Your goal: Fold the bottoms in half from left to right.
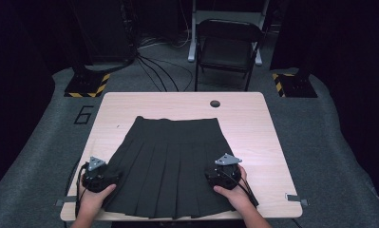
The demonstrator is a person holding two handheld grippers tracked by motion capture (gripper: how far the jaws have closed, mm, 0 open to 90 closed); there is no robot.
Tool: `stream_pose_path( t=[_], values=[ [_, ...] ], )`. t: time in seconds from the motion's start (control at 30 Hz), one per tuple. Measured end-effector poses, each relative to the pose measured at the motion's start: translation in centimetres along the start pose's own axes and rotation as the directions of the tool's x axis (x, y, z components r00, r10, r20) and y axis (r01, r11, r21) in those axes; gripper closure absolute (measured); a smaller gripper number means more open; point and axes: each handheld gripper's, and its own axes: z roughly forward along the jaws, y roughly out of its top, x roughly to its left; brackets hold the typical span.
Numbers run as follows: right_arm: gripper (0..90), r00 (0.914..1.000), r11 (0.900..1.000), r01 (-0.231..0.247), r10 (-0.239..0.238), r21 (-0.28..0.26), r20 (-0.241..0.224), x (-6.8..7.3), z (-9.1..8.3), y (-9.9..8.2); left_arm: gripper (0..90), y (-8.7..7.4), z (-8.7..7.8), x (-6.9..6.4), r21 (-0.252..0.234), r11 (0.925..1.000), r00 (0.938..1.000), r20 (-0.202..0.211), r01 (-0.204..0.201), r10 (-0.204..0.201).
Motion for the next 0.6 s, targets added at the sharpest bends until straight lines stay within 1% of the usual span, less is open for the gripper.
stream_pose_path(
  t=[0.13, 0.23, 0.27, 0.3, 0.33, 0.47, 0.5, 0.57, 0.6],
  values=[
    [22.5, 1.0000, 1.0000, -0.001, 0.001, -0.008, 0.001, -0.03, 0.04, -0.01, 24.1, -0.02, 0.03, 0.13, -0.011, 0.9998, 0.9999, 0.006, 0.013, -0.013],
    [22.5, 1.0000, 1.0000, 0.000, 0.000, -0.008, 0.001, -0.03, 0.04, 0.00, 24.4, 0.03, -0.08, 0.22, 0.001, 0.9999, 0.9998, 0.012, 0.014, -0.014],
    [22.5, 1.0000, 1.0000, 0.000, 0.000, -0.007, 0.001, -0.03, 0.03, -0.01, 24.6, -0.01, 0.04, 0.13, -0.014, 0.9998, 0.9999, 0.002, 0.016, -0.016],
    [22.6, 1.0000, 1.0000, 0.000, 0.000, -0.001, 0.002, -0.01, 0.01, 0.00, 24.6, 0.06, 0.01, 0.08, -0.002, 0.9999, 0.9999, 0.001, 0.014, -0.014],
    [22.6, 1.0000, 1.0000, 0.003, -0.003, -0.001, 0.002, -0.03, 0.01, 0.01, 24.6, 0.03, 0.10, 0.01, -0.011, 0.9998, 0.9999, -0.005, 0.014, -0.014],
    [22.7, 1.0000, 1.0000, 0.000, 0.000, -0.007, 0.001, -0.03, 0.03, 0.00, 25.0, 0.08, 0.08, 0.12, -0.010, 0.9998, 0.9999, -0.001, 0.015, -0.015],
    [22.7, 1.0000, 1.0000, 0.000, 0.000, -0.008, 0.002, -0.03, 0.03, 0.00, 25.7, 0.12, -0.02, 0.21, 0.000, 0.9999, 0.9999, 0.005, 0.014, -0.014],
    [23.0, 1.0000, 1.0000, 0.000, 0.000, -0.007, 0.002, -0.03, 0.03, 0.00, 27.8, 0.17, -0.07, 0.37, -0.007, 0.9995, 0.9995, 0.005, 0.032, -0.032],
    [23.2, 1.0000, 1.0000, 0.002, -0.002, -0.003, -0.001, -0.02, 0.01, 0.01, 29.2, 0.23, -0.18, 0.45, -0.001, 0.9993, 0.9993, 0.011, 0.037, -0.037]
  ],
)
